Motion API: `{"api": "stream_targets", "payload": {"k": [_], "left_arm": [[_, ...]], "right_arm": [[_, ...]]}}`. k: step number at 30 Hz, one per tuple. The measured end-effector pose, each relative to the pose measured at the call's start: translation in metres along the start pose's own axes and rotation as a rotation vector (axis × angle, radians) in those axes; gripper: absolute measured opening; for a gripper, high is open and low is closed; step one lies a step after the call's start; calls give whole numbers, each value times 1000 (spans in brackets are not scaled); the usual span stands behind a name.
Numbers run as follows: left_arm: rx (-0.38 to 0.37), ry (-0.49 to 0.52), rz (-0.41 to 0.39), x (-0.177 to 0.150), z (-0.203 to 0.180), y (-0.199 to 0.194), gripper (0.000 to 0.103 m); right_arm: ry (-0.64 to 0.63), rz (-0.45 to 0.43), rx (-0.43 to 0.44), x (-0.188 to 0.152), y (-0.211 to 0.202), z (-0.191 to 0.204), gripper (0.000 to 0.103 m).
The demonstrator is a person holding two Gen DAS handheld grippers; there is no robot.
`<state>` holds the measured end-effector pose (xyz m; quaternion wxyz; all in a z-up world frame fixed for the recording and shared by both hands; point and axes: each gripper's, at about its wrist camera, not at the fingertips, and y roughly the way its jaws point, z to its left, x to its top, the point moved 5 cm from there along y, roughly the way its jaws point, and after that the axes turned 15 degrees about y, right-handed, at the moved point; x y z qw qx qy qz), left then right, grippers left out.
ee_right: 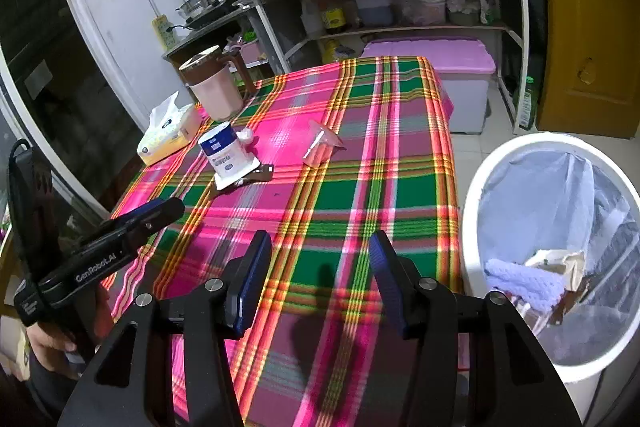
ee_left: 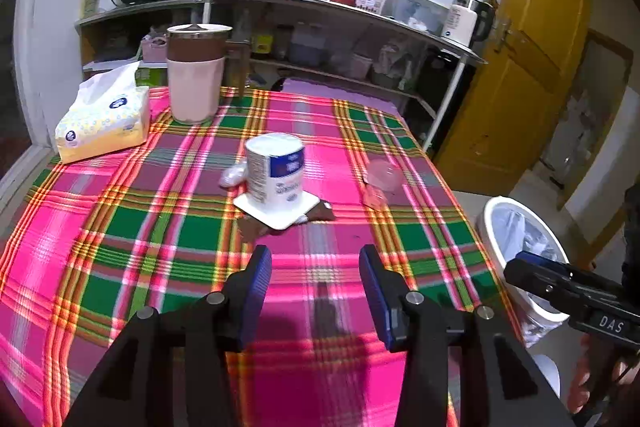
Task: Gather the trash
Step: 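Grasp the white cup on its saucer with the left tool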
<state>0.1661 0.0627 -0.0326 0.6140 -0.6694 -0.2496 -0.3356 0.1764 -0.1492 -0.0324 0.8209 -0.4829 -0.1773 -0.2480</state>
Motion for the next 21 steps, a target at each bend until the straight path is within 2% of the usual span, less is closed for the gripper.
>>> {"api": "stream_targets", "payload": {"k": [3, 14, 21], "left_arm": [[11, -8, -3, 4, 8, 6, 46], [17, -29, -3, 28, 29, 40, 62], [23, -47, 28, 38, 39, 70, 64]], "right_arm": [[2, 4, 1, 5, 6, 3, 52], [16, 21, 2, 18, 26, 5, 52], [19, 36, 3, 21, 39, 5, 52]]}}
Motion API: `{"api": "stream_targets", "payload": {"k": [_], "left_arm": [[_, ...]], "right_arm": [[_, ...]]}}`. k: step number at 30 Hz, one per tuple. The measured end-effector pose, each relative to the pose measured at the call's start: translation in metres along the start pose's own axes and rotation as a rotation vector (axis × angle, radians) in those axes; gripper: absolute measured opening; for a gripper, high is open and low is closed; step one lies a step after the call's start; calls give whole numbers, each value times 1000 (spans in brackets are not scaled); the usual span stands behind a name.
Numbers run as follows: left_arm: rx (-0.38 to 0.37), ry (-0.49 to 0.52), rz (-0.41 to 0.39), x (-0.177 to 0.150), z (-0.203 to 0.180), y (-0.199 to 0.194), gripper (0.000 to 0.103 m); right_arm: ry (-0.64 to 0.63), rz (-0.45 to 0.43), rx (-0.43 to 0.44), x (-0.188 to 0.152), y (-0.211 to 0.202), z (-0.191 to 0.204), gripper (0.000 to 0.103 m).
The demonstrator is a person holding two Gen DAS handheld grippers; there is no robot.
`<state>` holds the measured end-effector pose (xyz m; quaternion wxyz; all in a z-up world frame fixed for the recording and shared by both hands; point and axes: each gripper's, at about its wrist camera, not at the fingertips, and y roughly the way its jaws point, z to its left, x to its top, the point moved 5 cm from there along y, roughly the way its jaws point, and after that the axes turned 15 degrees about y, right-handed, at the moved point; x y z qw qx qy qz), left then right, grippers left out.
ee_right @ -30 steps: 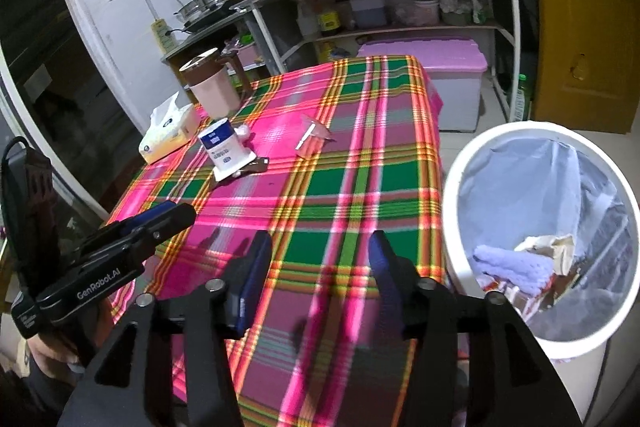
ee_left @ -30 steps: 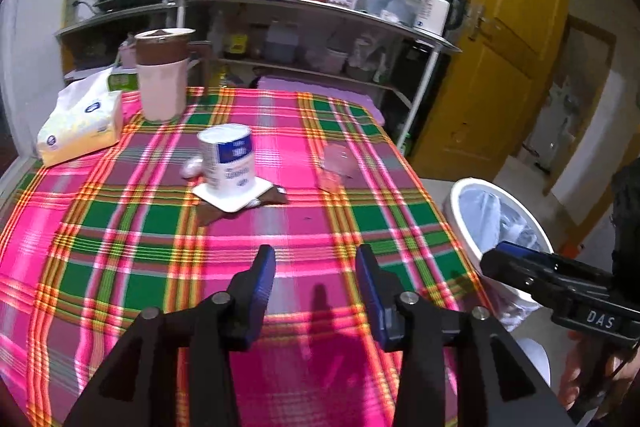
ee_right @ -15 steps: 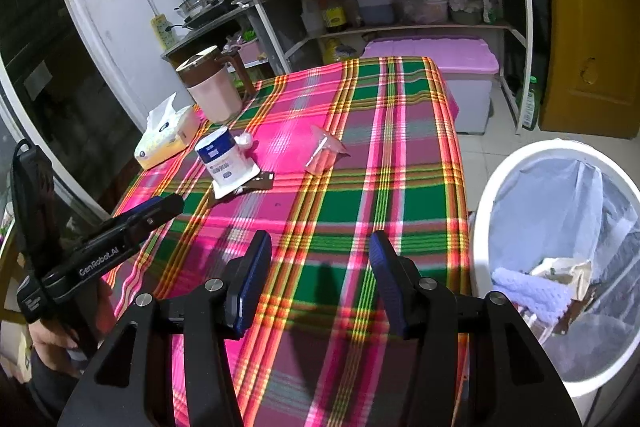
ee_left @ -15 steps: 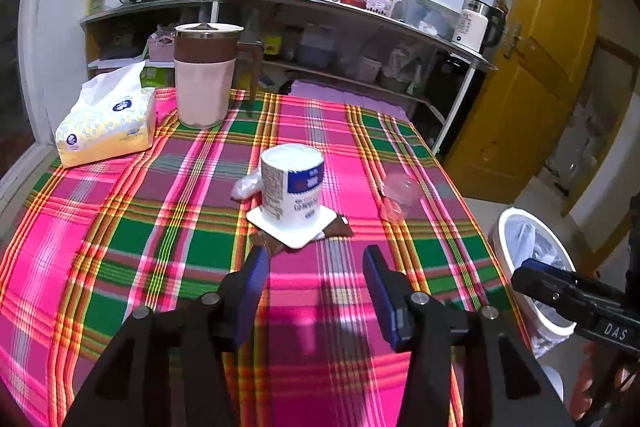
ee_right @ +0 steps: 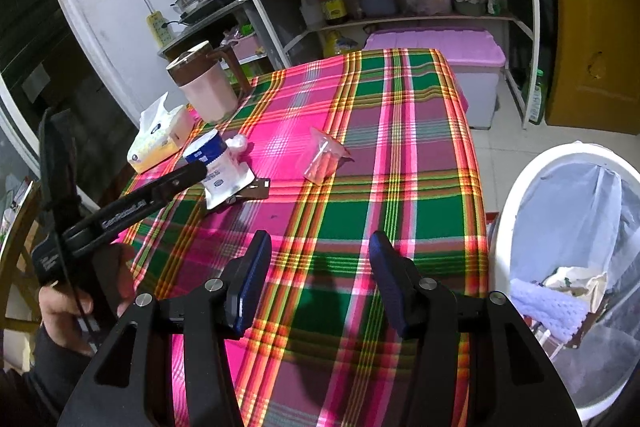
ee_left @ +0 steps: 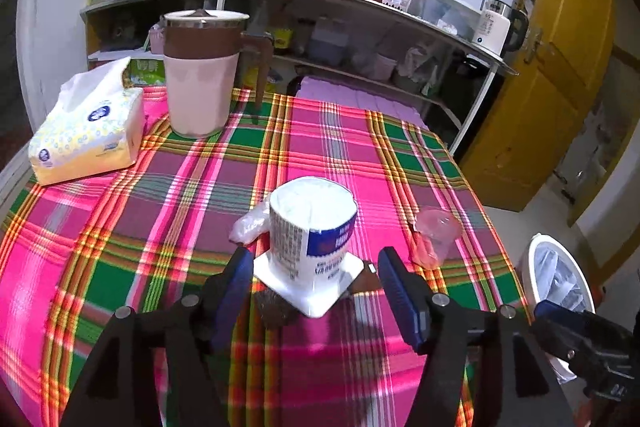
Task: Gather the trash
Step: 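Grasp the white cup on its saucer with the left tool, then reach the right tool to the clear plastic cup and grasp it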
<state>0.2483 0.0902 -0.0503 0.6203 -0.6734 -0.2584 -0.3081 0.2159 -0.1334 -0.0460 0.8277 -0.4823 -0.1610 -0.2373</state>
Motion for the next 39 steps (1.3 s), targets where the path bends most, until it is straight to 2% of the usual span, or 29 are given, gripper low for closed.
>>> {"api": "stream_targets", "payload": {"k": [9, 10, 11, 14, 23, 32, 39], "left_arm": [[3, -17, 21, 9, 5, 26, 64], [2, -18, 21, 10, 6, 28, 55], [0, -15, 27, 10, 6, 30, 53], [-1, -27, 10, 11, 7, 30, 52], [-2, -44, -83, 5, 15, -3, 52], [-16, -67, -87, -18, 31, -22, 52], [-39, -65, -83, -28, 35, -23, 52]], "right_arm": [[4, 11, -6, 7, 14, 0, 52], [4, 13, -7, 8, 16, 0, 52], [4, 15, -9, 8, 18, 1, 52], [0, 22, -15, 9, 24, 3, 52], [12, 35, -26, 19, 41, 16, 52], [30, 45, -36, 31, 69, 30, 52], [59, 32, -87, 45, 95, 29, 52]]}}
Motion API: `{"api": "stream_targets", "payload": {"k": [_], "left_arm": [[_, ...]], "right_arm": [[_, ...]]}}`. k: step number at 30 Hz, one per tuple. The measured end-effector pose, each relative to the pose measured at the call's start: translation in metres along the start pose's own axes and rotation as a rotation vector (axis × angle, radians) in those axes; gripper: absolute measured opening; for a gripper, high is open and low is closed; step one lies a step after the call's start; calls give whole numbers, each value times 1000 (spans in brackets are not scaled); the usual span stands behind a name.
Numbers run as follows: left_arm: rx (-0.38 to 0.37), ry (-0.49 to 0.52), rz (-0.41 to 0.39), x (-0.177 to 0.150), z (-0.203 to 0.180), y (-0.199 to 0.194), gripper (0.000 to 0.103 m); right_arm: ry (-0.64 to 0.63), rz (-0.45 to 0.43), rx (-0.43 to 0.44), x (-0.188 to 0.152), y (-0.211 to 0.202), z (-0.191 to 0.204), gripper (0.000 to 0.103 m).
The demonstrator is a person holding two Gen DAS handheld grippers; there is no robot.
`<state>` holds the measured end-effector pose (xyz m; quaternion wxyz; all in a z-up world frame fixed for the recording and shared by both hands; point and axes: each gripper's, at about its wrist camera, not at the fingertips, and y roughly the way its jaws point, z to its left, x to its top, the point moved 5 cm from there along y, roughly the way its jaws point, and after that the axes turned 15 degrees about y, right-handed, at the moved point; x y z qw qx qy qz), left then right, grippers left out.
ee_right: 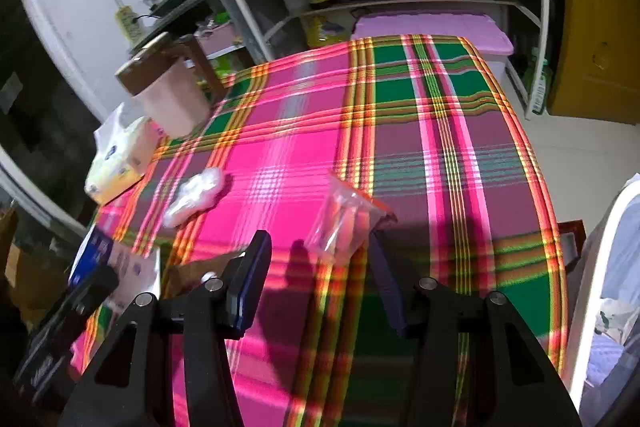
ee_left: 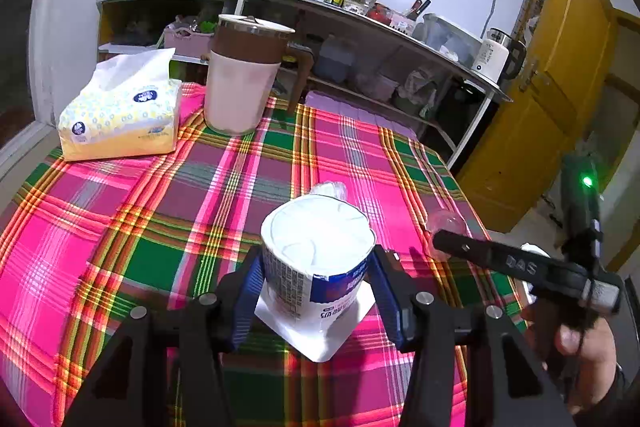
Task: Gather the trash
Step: 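Reach the right tool to the clear plastic cup and grasp it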
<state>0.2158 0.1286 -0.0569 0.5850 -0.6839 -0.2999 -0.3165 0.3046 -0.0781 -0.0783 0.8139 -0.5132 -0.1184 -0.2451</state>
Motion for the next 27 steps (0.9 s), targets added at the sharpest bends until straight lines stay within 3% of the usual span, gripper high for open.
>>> {"api": "stream_targets", "payload": {"k": [2, 4, 6, 16, 27], "left_arm": [[-5, 1, 4, -1, 1, 1, 52], [-11, 2, 7, -2, 1, 2, 52], [-13, 2, 10, -4, 1, 1, 52], [-8, 33, 13, -1, -12, -7, 52], [-31, 97, 6, -6, -56, -40, 52]], "right_arm": [[7, -5, -15, 3, 6, 0, 51], [16, -11, -28, 6, 10, -3, 38], [16, -14, -42, 6, 11, -4, 34], [-16, -28, -14, -3, -10, -4, 32], [-37, -54, 41, -31, -62, -12, 32]]}}
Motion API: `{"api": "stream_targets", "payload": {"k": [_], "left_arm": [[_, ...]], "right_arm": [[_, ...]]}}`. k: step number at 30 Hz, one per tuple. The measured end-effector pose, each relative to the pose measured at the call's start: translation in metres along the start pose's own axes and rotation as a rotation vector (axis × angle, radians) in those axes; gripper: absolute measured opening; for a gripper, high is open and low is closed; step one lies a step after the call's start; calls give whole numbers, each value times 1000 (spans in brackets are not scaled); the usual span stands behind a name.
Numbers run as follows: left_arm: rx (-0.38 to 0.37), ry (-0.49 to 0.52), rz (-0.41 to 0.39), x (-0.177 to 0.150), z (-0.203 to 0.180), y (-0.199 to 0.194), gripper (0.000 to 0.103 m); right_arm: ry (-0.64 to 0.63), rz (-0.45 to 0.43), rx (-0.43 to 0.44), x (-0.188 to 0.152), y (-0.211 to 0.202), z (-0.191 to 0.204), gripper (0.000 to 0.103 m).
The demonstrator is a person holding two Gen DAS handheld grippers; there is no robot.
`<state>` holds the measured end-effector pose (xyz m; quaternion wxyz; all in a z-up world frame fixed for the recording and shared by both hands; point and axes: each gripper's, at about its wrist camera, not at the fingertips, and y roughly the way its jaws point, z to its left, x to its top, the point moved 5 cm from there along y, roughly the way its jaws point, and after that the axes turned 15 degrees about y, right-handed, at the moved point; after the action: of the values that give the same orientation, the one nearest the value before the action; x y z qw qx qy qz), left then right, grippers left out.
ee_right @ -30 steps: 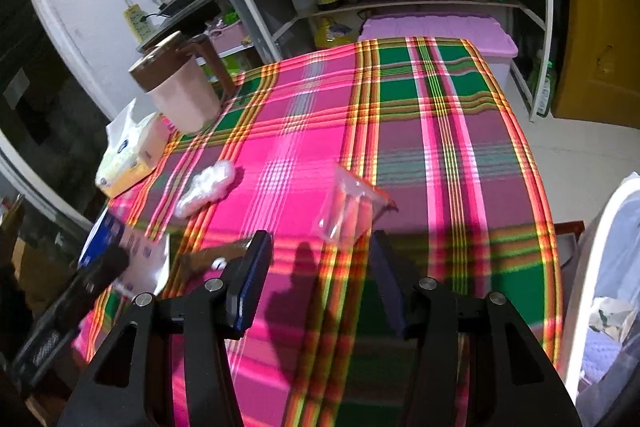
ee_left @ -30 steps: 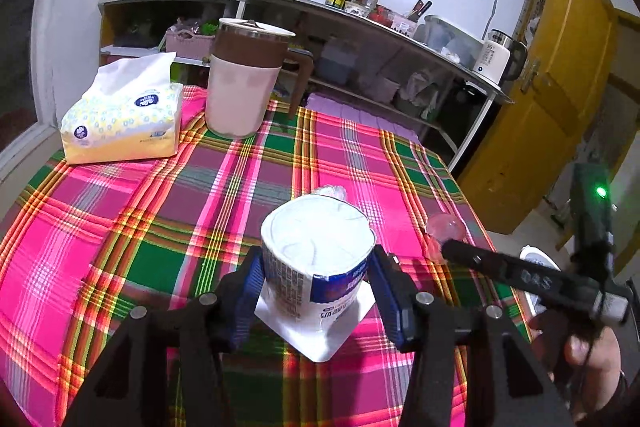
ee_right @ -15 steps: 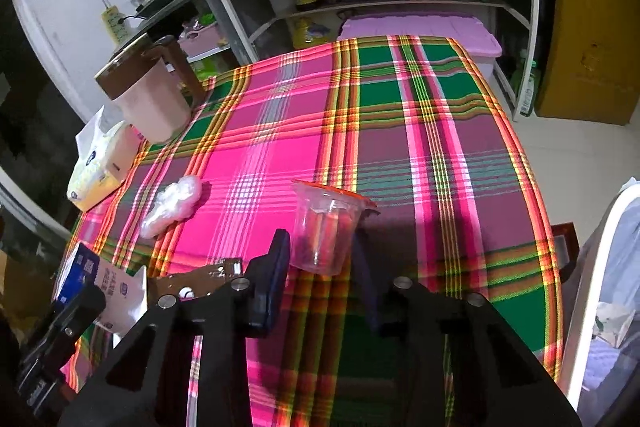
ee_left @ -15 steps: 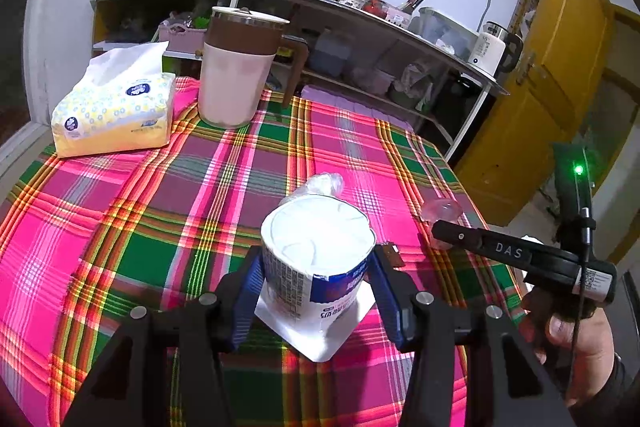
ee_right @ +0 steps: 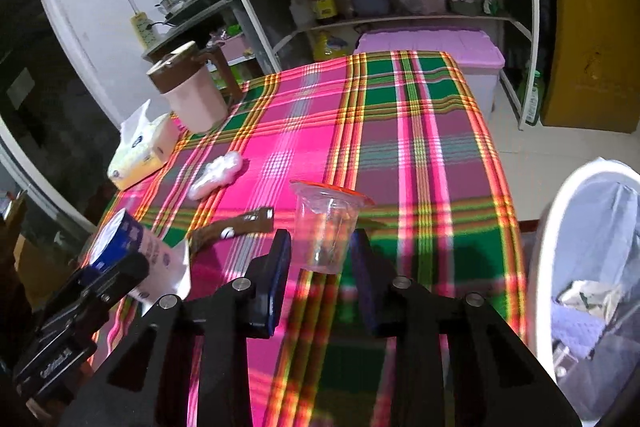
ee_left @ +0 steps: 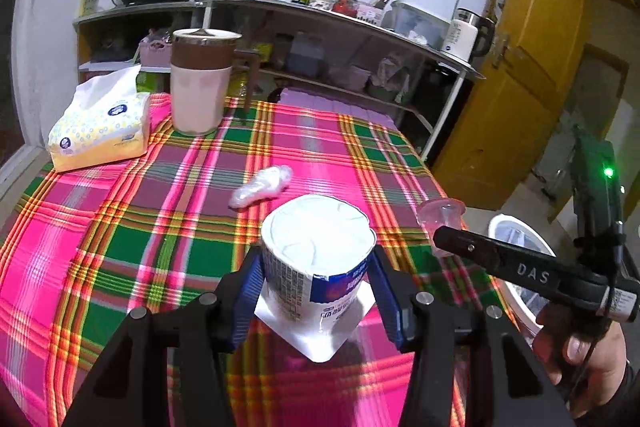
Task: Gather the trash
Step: 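Reach the right tool to the clear plastic cup and grasp it, then carry the white cup and clear cup over the bin and open both tools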
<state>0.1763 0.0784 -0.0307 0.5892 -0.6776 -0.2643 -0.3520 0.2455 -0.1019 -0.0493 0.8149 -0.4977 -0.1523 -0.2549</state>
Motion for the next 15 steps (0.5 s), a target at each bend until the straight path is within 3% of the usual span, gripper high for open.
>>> {"api": "stream_targets", "payload": {"k": [15], "left_arm": [[-56, 78, -24, 7, -67, -33, 52]], "right_arm": [[-27, -104, 9, -24, -82, -21, 32]]}}
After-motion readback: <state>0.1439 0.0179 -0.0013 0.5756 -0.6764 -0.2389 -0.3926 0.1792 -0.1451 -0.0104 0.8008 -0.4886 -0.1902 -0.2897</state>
